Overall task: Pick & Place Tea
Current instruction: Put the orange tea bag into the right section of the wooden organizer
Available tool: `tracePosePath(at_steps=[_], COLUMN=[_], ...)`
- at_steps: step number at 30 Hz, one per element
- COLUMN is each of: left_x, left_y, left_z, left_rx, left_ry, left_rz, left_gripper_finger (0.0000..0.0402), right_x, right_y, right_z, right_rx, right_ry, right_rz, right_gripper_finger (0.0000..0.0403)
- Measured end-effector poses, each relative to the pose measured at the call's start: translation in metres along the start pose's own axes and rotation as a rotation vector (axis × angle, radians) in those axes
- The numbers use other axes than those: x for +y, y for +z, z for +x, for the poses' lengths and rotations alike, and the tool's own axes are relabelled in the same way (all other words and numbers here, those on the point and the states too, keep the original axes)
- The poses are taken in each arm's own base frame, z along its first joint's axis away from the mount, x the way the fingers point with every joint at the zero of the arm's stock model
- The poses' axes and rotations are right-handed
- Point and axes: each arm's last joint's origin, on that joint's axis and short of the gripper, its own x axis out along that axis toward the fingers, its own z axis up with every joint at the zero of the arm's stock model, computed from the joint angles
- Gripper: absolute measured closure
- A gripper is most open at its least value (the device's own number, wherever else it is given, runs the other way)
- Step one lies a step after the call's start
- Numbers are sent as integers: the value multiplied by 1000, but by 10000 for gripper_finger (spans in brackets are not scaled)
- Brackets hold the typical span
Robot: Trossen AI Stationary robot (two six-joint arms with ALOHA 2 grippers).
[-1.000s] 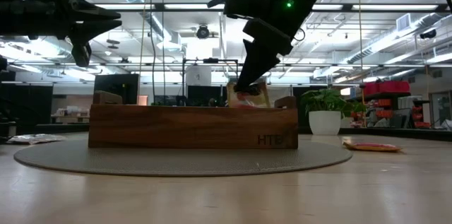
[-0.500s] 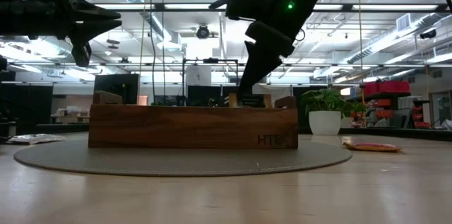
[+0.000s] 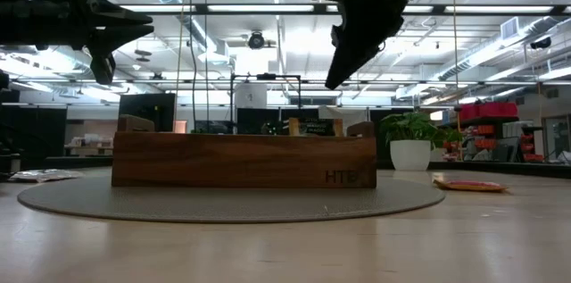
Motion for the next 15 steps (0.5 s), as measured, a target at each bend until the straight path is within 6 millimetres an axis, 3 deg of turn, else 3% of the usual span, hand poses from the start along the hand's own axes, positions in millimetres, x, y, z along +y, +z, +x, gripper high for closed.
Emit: tracePosePath(at_steps=[4, 9, 15], left_x=[0, 0, 0], left_y=[0, 0, -1], left_z=[0, 0, 0], left_rx=[4, 2, 6], left_ry=[2, 1, 4], left_rz=[1, 0, 2], left_gripper_finger=[342, 342, 342], right_x=[-6, -12, -12], right_y=[-16, -40, -96], right_z=[-3, -29, -55], right_rx=[-87, -196, -107], right_ry=[96, 135, 212], right_rz=[98, 206, 323], right_gripper_finger=[274, 275, 264])
